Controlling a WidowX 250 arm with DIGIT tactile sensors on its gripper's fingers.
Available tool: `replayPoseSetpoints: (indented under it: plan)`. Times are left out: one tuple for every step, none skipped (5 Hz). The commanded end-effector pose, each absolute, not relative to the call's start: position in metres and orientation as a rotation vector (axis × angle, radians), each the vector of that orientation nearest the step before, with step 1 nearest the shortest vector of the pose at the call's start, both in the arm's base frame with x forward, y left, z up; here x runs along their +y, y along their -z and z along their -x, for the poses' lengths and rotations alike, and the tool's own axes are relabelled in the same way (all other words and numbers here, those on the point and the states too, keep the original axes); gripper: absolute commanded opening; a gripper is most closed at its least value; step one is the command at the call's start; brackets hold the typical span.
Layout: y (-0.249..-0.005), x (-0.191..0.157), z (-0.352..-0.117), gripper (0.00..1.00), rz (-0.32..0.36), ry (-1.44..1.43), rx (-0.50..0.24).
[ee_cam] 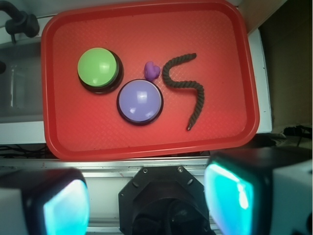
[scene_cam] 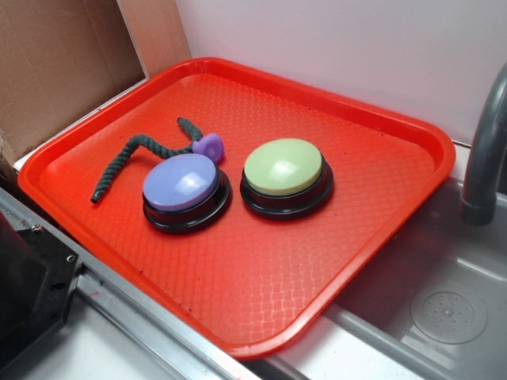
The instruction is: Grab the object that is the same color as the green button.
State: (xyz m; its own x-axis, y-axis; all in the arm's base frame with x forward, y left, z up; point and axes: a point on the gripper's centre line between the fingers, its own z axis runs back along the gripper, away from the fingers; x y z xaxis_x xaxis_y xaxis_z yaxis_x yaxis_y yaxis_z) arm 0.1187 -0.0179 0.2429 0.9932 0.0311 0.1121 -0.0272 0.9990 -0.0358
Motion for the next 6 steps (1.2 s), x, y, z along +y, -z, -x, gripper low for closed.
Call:
replayPoseSetpoints:
  plan:
    - [-0.243, -0.018, -0.119, 1.00, 0.034, -0.029, -0.113]
    - [-0.237, -0.007, -0.130, 1.00, 0.106, -0.276, -0.232]
    - [-0.227, 0.008, -0.144, 1.00, 0.148, -0.531, -0.269]
    - [-0.211, 0.022, -0.160, 1.00, 0.157, -0.781, -0.313]
    - [-0.182, 0.038, -0.179, 1.00, 0.152, -1.032, -0.345]
    - [-0.152, 0.050, -0.191, 1.00, 0.106, -1.229, -0.349]
